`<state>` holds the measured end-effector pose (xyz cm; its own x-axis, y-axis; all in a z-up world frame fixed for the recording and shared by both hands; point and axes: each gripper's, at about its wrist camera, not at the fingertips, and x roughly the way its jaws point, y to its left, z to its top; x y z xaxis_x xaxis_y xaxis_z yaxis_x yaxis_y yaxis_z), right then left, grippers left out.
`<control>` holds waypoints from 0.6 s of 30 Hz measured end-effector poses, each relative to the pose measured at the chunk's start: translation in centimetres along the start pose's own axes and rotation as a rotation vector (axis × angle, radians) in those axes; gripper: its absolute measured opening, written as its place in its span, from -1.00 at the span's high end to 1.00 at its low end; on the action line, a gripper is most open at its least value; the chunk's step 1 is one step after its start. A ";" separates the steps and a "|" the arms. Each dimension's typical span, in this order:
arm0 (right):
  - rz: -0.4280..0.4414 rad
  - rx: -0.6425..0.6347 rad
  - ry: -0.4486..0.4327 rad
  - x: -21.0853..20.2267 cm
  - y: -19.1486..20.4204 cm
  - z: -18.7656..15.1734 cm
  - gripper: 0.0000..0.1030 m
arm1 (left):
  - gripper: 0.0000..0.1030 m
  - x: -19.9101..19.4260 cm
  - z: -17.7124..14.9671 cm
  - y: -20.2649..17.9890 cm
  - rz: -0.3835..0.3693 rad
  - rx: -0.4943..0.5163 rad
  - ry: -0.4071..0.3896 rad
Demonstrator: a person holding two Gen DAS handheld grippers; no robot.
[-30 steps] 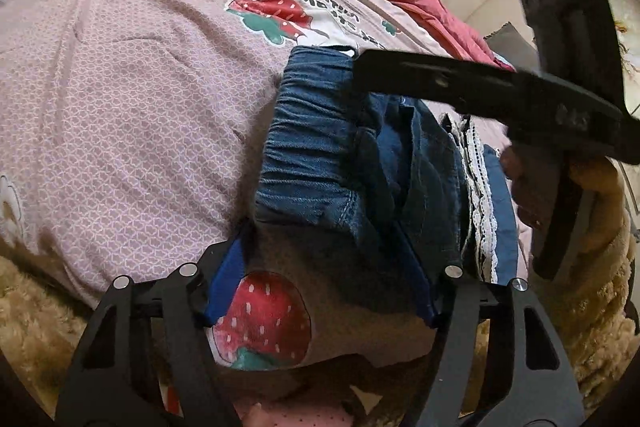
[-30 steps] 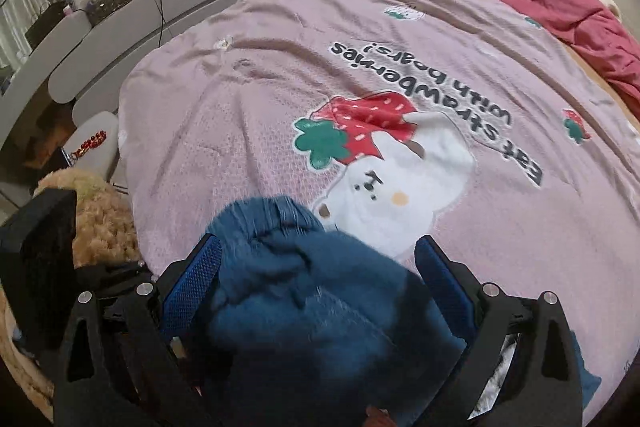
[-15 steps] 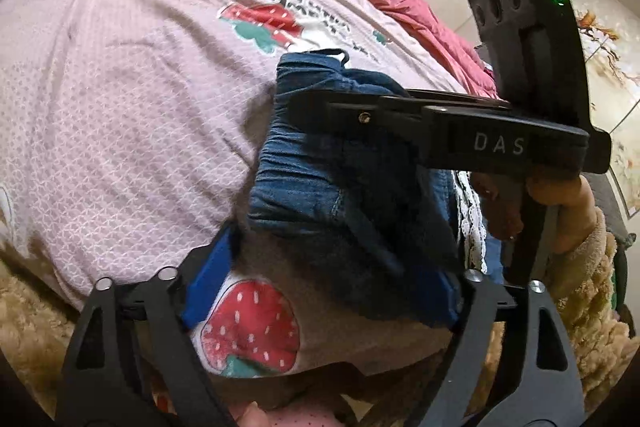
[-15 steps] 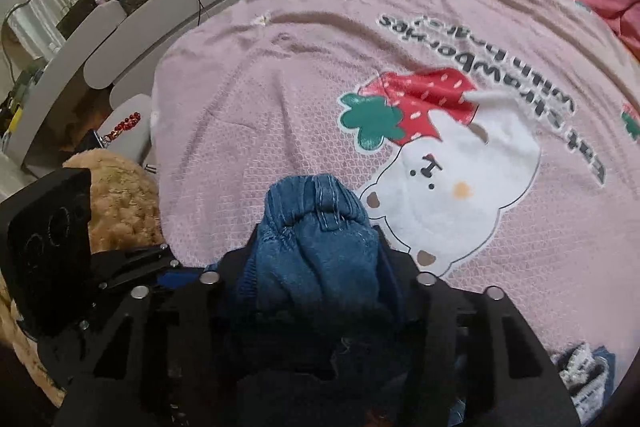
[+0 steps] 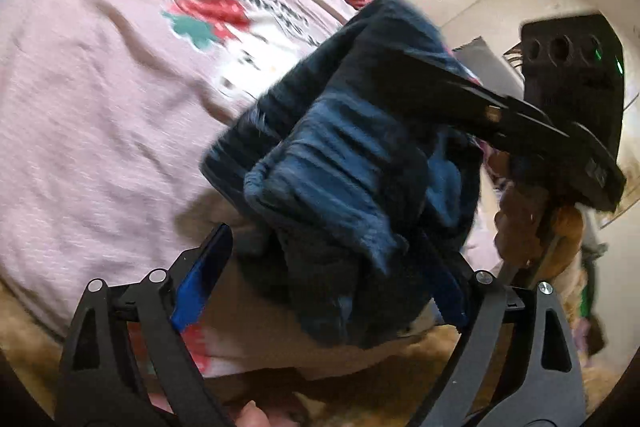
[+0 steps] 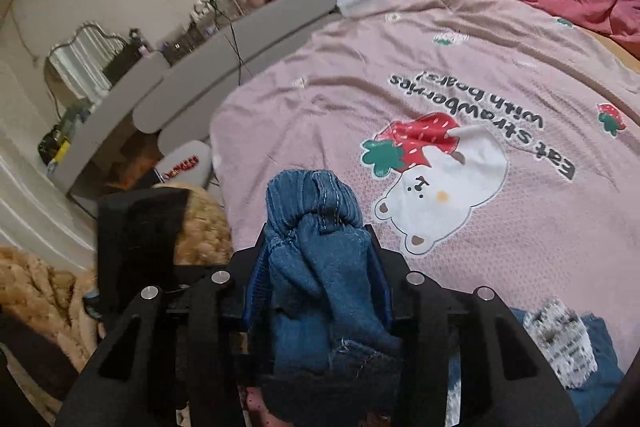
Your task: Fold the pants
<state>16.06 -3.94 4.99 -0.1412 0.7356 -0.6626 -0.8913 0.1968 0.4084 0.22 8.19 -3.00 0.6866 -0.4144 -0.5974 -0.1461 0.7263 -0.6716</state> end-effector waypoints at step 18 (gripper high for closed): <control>-0.024 0.126 -0.186 -8.6 -5.0 -5.0 -0.12 | -0.25 2.5 -1.5 -9.0 -0.103 0.219 0.006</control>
<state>19.53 -14.50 5.51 -0.0281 0.8342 -0.5507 -0.8309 0.2868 0.4768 2.16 -0.20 0.89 0.6856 -0.4954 -0.5334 0.0831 0.7812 -0.6187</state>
